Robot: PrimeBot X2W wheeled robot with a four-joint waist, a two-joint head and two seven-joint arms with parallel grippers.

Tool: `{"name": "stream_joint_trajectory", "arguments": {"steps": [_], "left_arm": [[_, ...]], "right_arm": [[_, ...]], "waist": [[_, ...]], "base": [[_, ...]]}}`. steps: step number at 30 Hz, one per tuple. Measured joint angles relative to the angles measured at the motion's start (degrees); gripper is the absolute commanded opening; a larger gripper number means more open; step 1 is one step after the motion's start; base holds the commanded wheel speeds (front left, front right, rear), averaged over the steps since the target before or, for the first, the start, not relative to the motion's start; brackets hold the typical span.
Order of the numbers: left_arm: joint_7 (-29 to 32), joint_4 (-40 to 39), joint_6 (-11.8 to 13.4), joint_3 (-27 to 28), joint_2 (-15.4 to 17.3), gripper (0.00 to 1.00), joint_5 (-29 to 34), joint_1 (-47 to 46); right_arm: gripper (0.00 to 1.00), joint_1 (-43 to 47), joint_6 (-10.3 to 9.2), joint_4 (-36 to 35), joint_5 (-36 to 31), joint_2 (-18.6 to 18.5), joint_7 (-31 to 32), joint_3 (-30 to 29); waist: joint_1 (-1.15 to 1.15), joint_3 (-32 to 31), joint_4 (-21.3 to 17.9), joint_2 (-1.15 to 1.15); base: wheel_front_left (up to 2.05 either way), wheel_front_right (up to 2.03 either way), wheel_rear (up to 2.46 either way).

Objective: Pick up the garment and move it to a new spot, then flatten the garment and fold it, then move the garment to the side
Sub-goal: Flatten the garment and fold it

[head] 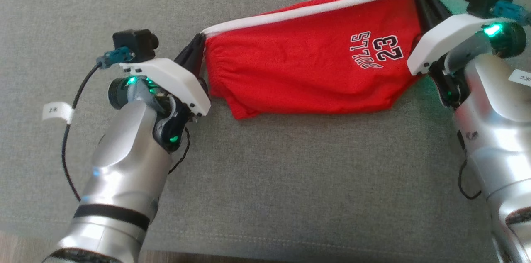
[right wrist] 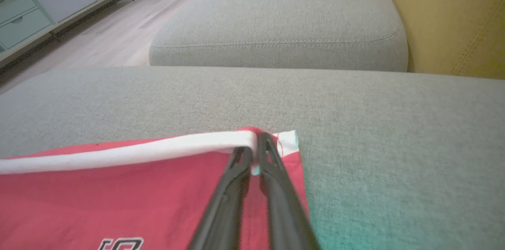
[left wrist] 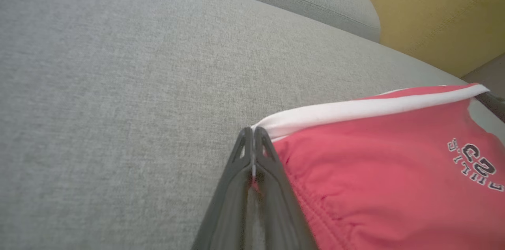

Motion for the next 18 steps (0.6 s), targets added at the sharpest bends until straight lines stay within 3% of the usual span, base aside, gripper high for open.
{"name": "stream_joint_trajectory", "arguments": {"steps": [1, 2, 9, 12, 18], "left_arm": [[-0.7, 0.5, 0.0, -0.5, -0.1, 0.31, -0.1, -0.4], [-2.0, 1.8, 0.0, -1.4, -0.2, 1.00, -0.5, -1.3], [-10.1, 3.4, 0.0, -3.1, -0.2, 1.00, -0.3, -0.4], [-12.3, 0.6, 2.2, -2.7, 0.5, 1.00, 1.6, 1.5], [-12.6, -18.8, 7.8, 4.3, 2.4, 1.00, 8.3, 9.7]], "right_arm": [[1.00, -0.7, 0.00, 1.2, 0.2, 0.0, -1.0, 0.4], [1.00, -1.9, 0.00, 3.0, 0.6, 0.0, -3.7, 1.3], [1.00, -1.9, -0.01, 4.8, 1.3, 0.3, -12.4, 2.9], [1.00, -0.2, -0.01, 1.1, 0.5, 0.3, -13.4, 1.8], [1.00, 9.9, -0.01, -13.7, -3.6, 0.6, -13.6, -4.6]], "waist": [[0.00, 0.2, 0.0, 0.00], [0.00, 0.3, 0.0, 0.00], [0.00, -1.1, -0.9, 0.00], [0.00, -2.0, -1.7, 0.00], [0.00, -3.9, -3.7, 0.00]], "base": [[0.00, 0.00, 0.00], [0.00, 0.00, 0.00], [0.00, 0.00, 0.00], [0.00, 0.00, 0.00], [0.00, 0.00, 0.00]]}}
